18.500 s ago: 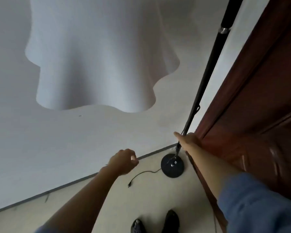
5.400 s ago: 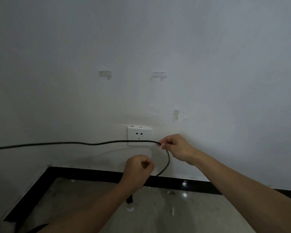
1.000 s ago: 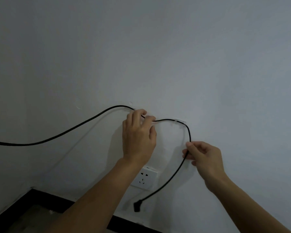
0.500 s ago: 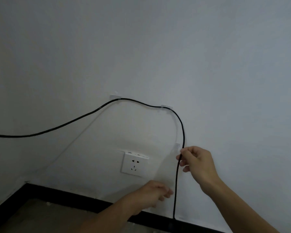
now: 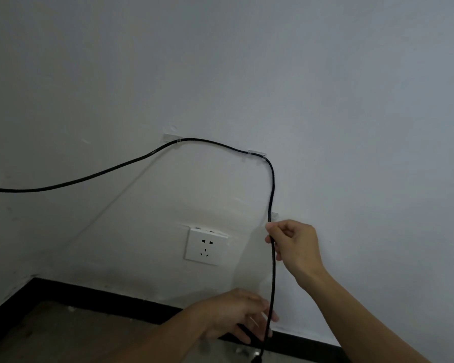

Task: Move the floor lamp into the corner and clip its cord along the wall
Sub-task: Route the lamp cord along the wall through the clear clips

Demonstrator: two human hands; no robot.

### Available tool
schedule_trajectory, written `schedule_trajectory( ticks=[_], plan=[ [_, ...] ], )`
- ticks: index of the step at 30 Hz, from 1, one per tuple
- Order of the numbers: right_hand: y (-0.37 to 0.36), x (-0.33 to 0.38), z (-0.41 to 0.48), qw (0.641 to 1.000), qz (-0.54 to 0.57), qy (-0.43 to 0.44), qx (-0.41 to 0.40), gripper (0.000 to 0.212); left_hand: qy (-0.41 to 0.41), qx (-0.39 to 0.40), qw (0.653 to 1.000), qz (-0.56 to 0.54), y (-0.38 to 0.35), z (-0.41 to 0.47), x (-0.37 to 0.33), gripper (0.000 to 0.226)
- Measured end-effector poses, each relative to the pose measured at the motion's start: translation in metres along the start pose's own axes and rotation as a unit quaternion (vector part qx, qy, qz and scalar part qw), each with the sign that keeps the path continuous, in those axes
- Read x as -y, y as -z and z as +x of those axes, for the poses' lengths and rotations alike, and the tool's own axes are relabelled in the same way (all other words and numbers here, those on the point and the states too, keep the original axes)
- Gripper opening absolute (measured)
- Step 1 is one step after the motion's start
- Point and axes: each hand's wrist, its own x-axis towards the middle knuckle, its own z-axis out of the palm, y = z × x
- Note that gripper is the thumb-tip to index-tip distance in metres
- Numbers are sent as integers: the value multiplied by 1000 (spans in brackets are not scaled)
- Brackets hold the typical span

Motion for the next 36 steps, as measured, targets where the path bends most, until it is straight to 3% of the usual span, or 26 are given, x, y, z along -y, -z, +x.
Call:
schedule_trajectory(
  ticks=[11, 17, 21, 24, 28, 32, 36],
  plan=[
    [7, -6, 8, 995, -75, 22, -55, 18, -20, -3, 999, 43, 8, -3, 7, 27],
    [5, -15, 6, 984, -154, 68, -57, 5, -47, -133, 988, 61, 13, 2, 16, 30],
    [2, -17, 5, 977, -186, 85, -64, 10, -54, -204, 972, 103, 24, 3, 25, 29],
    [-7, -19, 4, 982, -161, 74, -65, 9, -50, -241, 962, 119, 33, 3, 31, 27],
    [-14, -19, 4, 998, -22, -22, -58, 9, -52, -278, 949, 143, 41, 2, 34, 20],
    [-9, -21, 1, 997, 30, -75, 20, 4, -65, -337, 904, 255, 51, -6, 29, 13],
    [-2, -23, -2, 987, -145, -36, 65, 3, -102, -425, 825, 358, 69, -23, 3, 13]
  ],
)
